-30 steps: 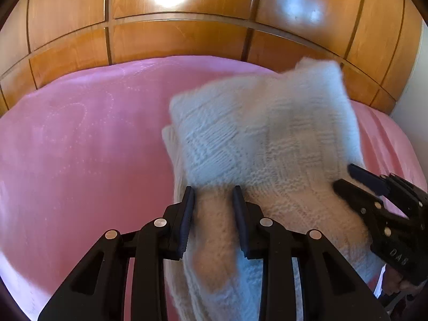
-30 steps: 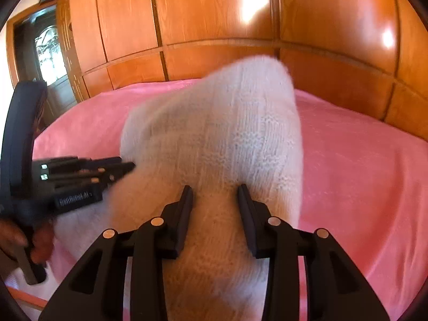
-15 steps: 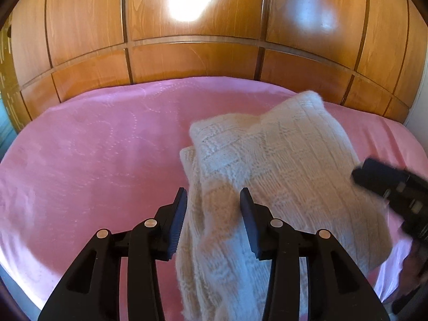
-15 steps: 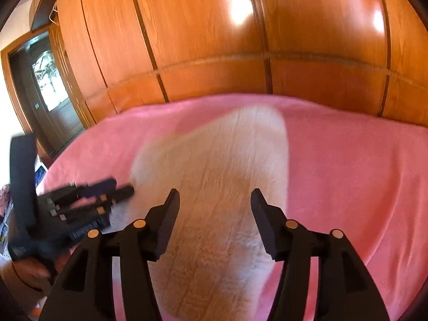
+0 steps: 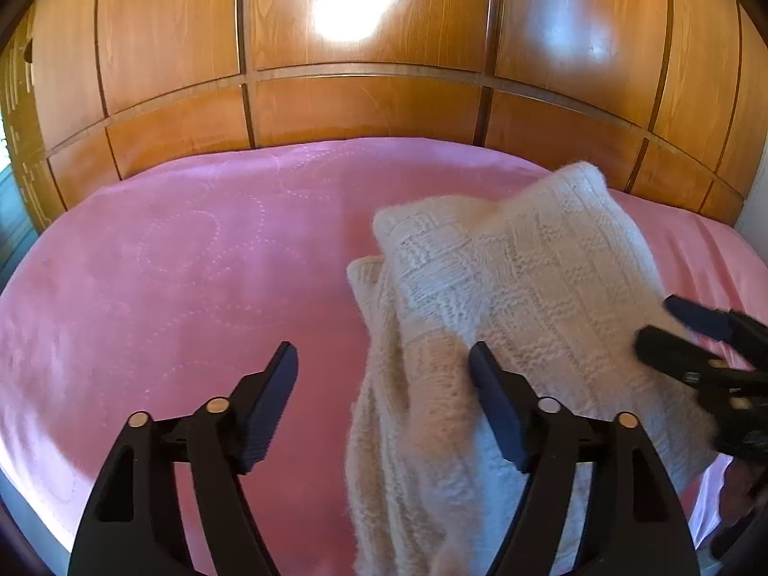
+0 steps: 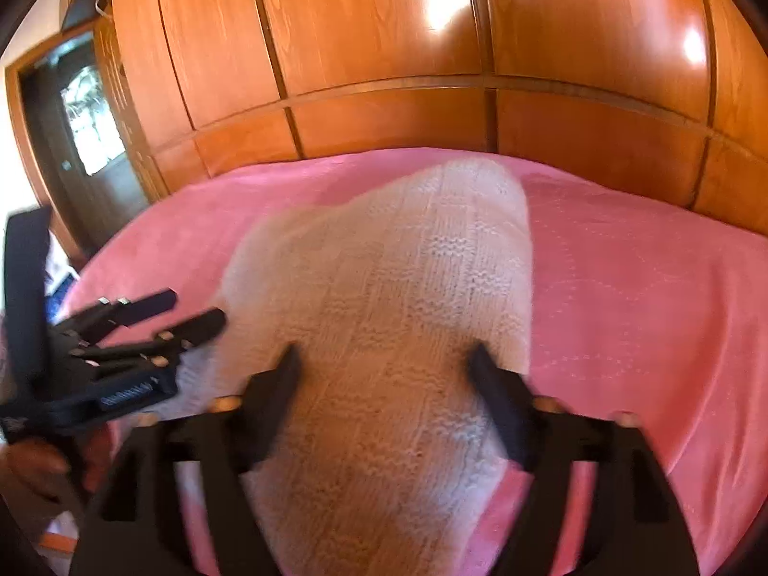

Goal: Fold small clothes

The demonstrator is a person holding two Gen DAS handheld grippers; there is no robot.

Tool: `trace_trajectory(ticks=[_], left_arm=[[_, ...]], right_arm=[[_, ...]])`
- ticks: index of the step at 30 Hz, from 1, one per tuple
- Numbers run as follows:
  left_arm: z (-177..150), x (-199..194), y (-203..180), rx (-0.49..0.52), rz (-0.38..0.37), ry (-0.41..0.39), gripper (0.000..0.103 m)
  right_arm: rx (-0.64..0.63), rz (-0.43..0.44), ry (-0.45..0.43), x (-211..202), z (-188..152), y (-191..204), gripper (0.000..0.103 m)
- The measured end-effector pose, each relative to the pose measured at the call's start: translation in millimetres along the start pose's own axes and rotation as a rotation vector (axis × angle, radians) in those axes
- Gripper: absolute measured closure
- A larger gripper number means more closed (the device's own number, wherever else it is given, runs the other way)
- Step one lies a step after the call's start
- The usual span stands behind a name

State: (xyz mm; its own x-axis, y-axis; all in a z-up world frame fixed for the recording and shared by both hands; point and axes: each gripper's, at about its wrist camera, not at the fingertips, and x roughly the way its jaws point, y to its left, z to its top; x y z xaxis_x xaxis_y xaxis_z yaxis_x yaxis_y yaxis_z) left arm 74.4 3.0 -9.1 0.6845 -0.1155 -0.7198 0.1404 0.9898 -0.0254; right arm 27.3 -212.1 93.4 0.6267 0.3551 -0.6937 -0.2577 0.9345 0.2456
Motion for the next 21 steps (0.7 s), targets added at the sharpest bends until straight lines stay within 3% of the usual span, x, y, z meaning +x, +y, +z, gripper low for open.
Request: trace_trajectory(ticks=[1,5,8,12,13,14,15,16,19,21], left_arm=[[0,2,2,-0.001,-0.010,0.005,0.028],[0,15,17,-0.046,-0.107,0.041,0.023],[2,33,36,-0.113,-0.232,0.099,0.021],[0,55,58,-0.217,-0.398,0.156,0.017],[-2,60,62,-0.240,-0.441,0.171,0.019],[-3,64,64,-0.262,-0.478,0.184,0.029],[-6,68,66,-0.297,-0.540,0.194,0.036],[-9,72,70,-0.344,-0.623,0.198,0.051],[-13,68,69,-0.357,-0.668,0.161,0.065],[-13,60,64,-0.356,-0.685,0.140,0.069]], right_arm=[[0.023,0.005,-0.010,-2,2,-6,0.006],[0.201,0.101,0.012,10,10,-50,0.006],[0.295,0.174,0.064,30,12,-75,0.006],[0.407,0.334,0.141,62,5,-91,0.006],[0.433,0.377,0.159,68,3,-93,0.007],[0.458,0.415,0.168,74,-1,-94,0.009],[0.461,0.432,0.165,76,-2,-92,0.018],[0.459,0.446,0.162,76,0,-89,0.025],[0.427,0.427,0.140,66,2,-82,0.043],[0.406,0.419,0.117,52,1,-79,0.050]])
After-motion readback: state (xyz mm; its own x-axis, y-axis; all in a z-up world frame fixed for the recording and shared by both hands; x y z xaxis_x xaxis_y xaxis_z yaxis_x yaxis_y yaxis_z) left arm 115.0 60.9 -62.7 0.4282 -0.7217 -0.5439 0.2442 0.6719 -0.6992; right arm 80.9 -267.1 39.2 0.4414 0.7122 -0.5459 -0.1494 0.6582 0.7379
